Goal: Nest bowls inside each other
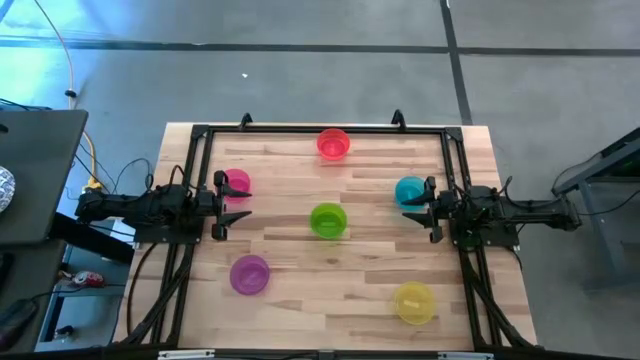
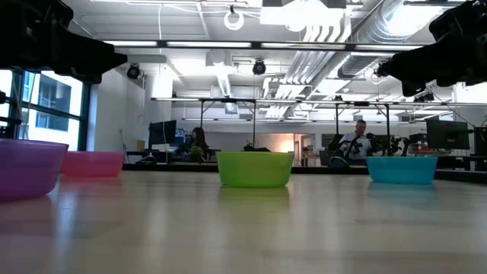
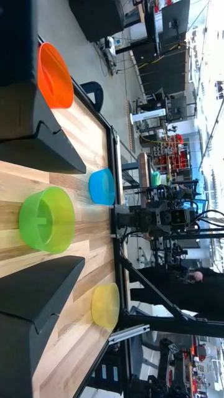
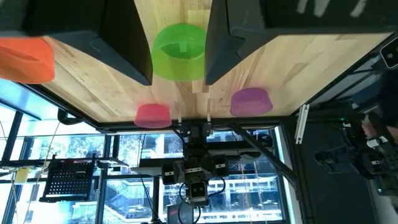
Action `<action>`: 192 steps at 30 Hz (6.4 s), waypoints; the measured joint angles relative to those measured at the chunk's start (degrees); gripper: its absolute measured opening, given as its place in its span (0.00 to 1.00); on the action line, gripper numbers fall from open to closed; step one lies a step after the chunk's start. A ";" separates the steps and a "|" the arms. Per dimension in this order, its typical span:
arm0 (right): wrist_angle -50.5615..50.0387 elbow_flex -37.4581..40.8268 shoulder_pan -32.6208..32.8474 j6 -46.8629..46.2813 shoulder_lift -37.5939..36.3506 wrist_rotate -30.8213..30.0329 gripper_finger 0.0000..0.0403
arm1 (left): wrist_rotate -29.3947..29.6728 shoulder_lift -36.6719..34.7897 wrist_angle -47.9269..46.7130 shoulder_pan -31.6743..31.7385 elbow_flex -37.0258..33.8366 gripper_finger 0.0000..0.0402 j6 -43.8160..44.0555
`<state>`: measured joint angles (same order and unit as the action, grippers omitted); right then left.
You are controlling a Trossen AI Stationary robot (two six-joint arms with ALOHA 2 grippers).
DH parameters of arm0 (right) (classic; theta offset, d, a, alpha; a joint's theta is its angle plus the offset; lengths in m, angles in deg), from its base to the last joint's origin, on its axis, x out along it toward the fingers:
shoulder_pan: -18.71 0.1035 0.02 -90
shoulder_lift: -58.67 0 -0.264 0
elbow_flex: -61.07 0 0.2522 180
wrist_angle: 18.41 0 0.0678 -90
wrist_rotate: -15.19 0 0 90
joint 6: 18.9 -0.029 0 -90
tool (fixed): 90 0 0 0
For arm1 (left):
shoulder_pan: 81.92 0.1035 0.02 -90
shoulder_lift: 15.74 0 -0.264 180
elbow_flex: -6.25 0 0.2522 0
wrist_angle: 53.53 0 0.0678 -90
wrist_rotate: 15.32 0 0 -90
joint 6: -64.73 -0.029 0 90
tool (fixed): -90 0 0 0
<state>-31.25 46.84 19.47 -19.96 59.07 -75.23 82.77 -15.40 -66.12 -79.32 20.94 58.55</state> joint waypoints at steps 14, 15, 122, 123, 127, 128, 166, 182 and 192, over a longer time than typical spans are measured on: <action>-0.02 0.00 0.00 0.00 0.02 0.01 0.35 | -0.57 0.00 0.41 0.00 0.02 0.54 0.15; 0.00 0.00 -0.01 -0.02 0.01 0.00 0.35 | -0.94 0.00 0.41 -0.01 0.01 0.54 0.24; 16.24 -2.22 -0.01 -22.47 0.02 -6.97 0.35 | 12.27 0.00 9.88 -0.02 0.01 0.54 25.35; 15.97 -2.23 -0.02 -22.94 0.02 -6.98 0.35 | 12.46 0.00 9.92 -0.02 0.02 0.54 24.57; 14.39 -2.25 0.00 -23.03 0.02 -6.35 0.35 | 10.52 0.00 9.89 -0.01 0.01 0.54 18.45; 14.29 -2.25 0.00 -22.46 0.02 -6.33 0.35 | 9.53 0.00 9.67 -0.02 0.02 0.54 16.74; -57.59 -62.06 -13.34 -42.31 50.39 -24.98 0.35 | 18.12 0.04 1.81 -0.02 0.02 0.54 28.51; -73.74 -64.37 -28.06 -38.42 63.40 -15.57 0.35 | 18.08 0.04 1.99 -0.02 0.02 0.54 26.99; -82.35 -64.30 -32.07 -29.95 68.34 -10.92 0.35 | 18.10 0.04 2.01 -0.02 0.02 0.54 26.56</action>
<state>-113.60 -17.46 -12.60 -49.90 127.41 -86.15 100.87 -15.36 -64.11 -79.33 20.96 85.11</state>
